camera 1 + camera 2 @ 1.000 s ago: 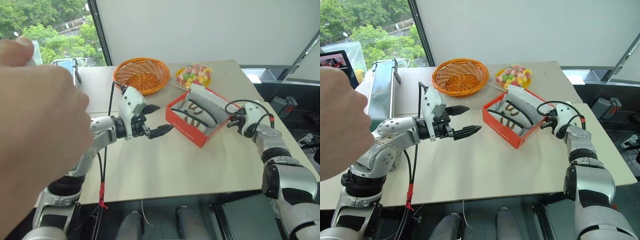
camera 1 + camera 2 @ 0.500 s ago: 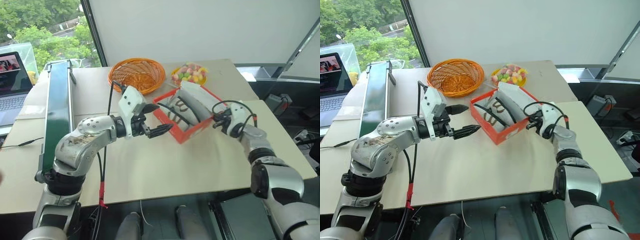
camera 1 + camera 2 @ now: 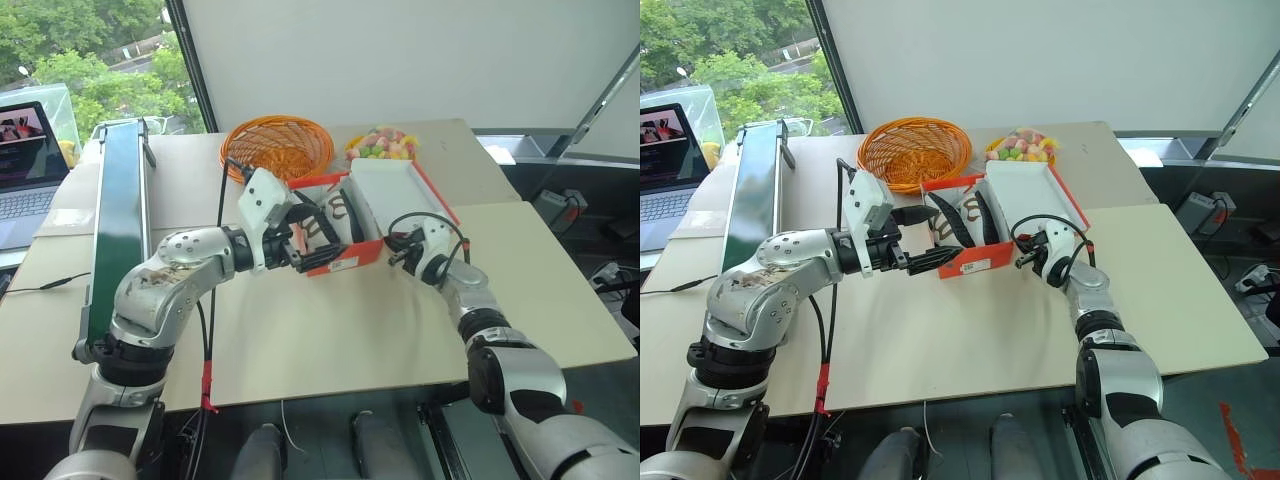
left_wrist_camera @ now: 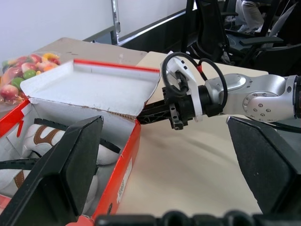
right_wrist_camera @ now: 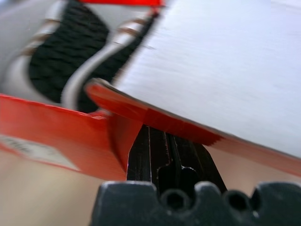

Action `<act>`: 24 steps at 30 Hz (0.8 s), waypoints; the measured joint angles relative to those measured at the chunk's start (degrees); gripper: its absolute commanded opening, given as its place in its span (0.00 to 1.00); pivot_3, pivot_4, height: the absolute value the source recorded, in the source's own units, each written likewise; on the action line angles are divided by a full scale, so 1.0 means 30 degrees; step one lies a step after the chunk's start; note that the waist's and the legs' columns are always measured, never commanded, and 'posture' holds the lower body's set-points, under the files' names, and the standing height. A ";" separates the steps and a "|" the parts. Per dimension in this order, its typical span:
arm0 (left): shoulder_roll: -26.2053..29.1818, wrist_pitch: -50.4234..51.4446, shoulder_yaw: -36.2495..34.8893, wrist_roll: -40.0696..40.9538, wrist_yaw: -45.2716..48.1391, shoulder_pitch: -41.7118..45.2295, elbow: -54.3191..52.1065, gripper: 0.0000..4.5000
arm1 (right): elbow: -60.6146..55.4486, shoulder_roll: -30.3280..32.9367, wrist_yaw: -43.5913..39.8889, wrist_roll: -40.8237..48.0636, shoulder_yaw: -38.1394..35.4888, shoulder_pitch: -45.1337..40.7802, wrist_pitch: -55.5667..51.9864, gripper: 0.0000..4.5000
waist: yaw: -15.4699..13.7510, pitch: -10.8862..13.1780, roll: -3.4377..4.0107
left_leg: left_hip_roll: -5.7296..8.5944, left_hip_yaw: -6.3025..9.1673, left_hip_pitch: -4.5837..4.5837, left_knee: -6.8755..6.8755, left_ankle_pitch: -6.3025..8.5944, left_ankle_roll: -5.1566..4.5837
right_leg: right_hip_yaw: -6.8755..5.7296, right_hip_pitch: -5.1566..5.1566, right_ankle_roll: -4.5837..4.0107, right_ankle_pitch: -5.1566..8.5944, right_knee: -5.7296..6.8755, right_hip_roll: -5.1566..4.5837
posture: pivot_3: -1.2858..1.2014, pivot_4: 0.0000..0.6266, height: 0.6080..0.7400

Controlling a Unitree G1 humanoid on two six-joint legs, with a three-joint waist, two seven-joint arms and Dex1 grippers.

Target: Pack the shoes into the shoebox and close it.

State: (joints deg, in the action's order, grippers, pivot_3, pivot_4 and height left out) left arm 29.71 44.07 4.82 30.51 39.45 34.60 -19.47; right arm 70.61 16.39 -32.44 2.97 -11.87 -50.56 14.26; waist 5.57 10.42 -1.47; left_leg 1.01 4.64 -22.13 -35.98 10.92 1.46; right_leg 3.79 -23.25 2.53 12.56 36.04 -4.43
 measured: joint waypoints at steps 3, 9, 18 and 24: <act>0.0001 0.0000 0.0000 -0.0015 -0.0004 -0.0001 -0.0003 1.00 | 0.0104 -0.0254 0.0972 0.0235 -0.0344 -0.0002 0.0001 0.02 | 0.0010 0.0000 0.0000 | 0.0000 -0.0001 0.0001 0.0000 0.0000 -0.0001 | 0.0002 0.0000 0.0000 0.0000 0.0001 0.0001 | 0.52 0.24 1.00; 0.0005 0.0001 -0.0003 -0.0016 -0.0003 -0.0002 -0.0009 1.00 | 0.0168 -0.0433 0.1354 0.0952 -0.0826 -0.0037 0.0111 0.02 | 0.0001 0.0000 0.0000 | 0.0000 -0.0001 -0.0002 0.0000 0.0000 -0.0001 | 0.0002 0.0000 0.0003 0.0001 -0.0003 0.0000 | 0.52 0.24 1.00; 0.0020 0.0004 -0.0012 -0.0006 0.0012 -0.0001 -0.0036 1.00 | -0.1050 -0.0546 -0.0463 0.1842 -0.0902 -0.0038 0.1202 0.02 | 0.0052 0.0007 0.0004 | -0.0001 -0.0002 -0.0003 0.0001 0.0001 -0.0001 | 0.0004 -0.0007 0.0016 0.0009 0.0000 0.0003 | 0.52 0.24 1.00; 0.0200 0.0019 -0.0027 0.0023 0.0069 0.0003 -0.0071 1.00 | -0.8233 -0.2256 -0.3882 0.3794 0.0396 0.0278 -0.0388 0.02 | 0.0074 0.0011 0.0009 | -0.0010 0.0008 0.0009 0.0003 0.0007 0.0002 | 0.0006 -0.0019 0.0018 0.0010 0.0039 0.0010 | 0.52 0.24 1.00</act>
State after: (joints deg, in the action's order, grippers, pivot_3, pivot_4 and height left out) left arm 30.31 44.13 4.74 30.58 39.66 34.61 -19.69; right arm 45.91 9.62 -44.09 14.35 -10.68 -49.72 13.10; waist 5.79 10.45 -1.44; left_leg 0.98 4.67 -22.11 -35.97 10.94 1.46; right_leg 3.81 -23.31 2.59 12.59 36.16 -4.40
